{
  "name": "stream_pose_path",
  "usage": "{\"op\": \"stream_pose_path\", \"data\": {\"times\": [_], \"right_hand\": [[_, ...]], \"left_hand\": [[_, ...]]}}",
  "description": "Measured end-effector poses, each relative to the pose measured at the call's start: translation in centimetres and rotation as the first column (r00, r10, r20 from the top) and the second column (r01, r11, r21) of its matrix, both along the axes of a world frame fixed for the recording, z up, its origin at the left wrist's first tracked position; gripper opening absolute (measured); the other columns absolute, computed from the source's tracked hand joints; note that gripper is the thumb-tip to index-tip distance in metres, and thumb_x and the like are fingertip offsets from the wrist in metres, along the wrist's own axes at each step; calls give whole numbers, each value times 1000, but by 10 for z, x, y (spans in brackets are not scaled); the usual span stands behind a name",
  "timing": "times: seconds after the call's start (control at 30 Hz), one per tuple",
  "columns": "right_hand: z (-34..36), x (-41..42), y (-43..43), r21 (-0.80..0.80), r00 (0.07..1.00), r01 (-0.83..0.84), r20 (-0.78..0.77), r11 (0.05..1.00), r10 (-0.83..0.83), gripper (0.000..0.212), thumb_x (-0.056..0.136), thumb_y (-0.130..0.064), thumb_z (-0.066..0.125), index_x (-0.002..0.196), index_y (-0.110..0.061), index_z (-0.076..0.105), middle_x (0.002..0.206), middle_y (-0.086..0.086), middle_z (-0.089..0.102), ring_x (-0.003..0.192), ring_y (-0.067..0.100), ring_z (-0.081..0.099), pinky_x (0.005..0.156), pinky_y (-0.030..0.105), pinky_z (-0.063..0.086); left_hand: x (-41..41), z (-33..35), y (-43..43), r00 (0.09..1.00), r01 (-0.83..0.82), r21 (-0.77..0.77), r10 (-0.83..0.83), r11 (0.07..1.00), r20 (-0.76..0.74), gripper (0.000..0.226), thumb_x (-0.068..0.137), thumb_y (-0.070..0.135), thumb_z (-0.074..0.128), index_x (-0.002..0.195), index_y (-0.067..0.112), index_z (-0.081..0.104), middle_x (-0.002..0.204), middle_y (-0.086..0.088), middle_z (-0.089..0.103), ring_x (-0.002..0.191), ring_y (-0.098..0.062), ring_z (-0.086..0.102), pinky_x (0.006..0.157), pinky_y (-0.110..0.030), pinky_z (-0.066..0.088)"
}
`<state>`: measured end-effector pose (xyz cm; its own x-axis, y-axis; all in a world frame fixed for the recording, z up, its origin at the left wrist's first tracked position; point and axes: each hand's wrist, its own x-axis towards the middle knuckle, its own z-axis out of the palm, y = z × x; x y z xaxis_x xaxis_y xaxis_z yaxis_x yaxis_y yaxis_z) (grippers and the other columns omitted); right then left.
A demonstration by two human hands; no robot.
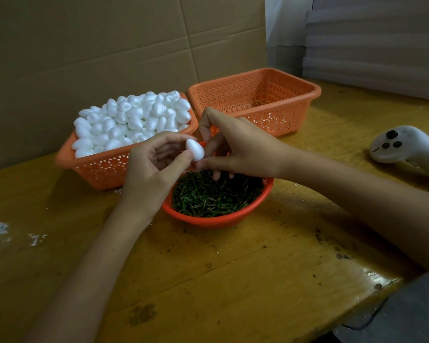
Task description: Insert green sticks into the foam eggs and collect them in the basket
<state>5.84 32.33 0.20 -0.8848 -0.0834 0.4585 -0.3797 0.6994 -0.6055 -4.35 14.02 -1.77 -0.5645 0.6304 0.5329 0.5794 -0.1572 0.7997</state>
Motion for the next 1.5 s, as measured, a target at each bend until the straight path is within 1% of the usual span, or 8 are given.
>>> {"op": "stream_pose_path", "data": {"times": [0.3,0.47,0.57,0.73,0.9,1.07,1.27,1.5], "right_hand": [[0,0,1,-21,1000,8,20,1000,-7,44,90,-9,80,107,-7,39,83,3,78,63,17,75,50,48,60],[1,1,1,-42,999,9,36,999,-8,46,88,-6,81,108,-2,40,79,3,77,63,19,75,51,47,60],[1,1,1,-63,999,12,50,998,-8,46,88,-4,81,110,-2,40,78,3,77,62,20,75,52,47,61],[0,0,1,-85,998,3,57,996,2,45,90,-4,79,111,-3,39,81,1,78,64,23,76,53,50,60],[0,0,2,-82,999,-5,51,997,9,44,92,-7,78,112,-4,39,85,4,79,65,22,76,52,49,60],[-1,0,2,-71,999,3,41,997,0,43,93,-8,77,114,-1,40,80,-3,77,63,18,75,51,46,61],[0,1,1,-63,999,2,41,998,0,42,93,-6,76,114,-1,40,80,-1,76,64,18,75,51,48,60],[1,1,1,-38,999,8,43,999,-6,40,93,-3,74,115,-3,41,79,-1,76,65,16,75,53,46,61]], "left_hand": [[3,1,1,1000,-23,15,23,1000,-3,13,88,18,79,97,23,71,93,2,78,86,-16,76,75,-23,59],[2,1,1,999,-48,-1,48,999,-6,19,85,20,84,96,18,69,96,-5,77,91,-26,76,82,-33,62],[2,2,1,999,-37,-6,38,999,10,24,83,21,84,103,18,70,100,-5,78,94,-26,76,84,-33,62],[1,2,-1,1000,5,-31,-6,1000,-20,29,90,24,74,119,25,73,109,1,78,102,-19,74,81,-25,57],[1,2,1,1000,-5,-17,4,1000,-30,23,91,18,74,110,30,75,101,1,79,96,-20,76,77,-24,57],[-1,0,1,999,-24,-7,24,1000,-28,21,88,20,80,108,25,75,100,-2,79,96,-25,76,88,-36,62],[-3,0,2,998,-37,-18,36,999,-44,20,86,21,84,103,26,75,97,-4,77,92,-31,76,89,-49,62],[0,2,1,999,-26,-25,25,999,-35,27,78,37,88,98,31,71,96,-4,76,93,-28,76,87,-43,63]]}}
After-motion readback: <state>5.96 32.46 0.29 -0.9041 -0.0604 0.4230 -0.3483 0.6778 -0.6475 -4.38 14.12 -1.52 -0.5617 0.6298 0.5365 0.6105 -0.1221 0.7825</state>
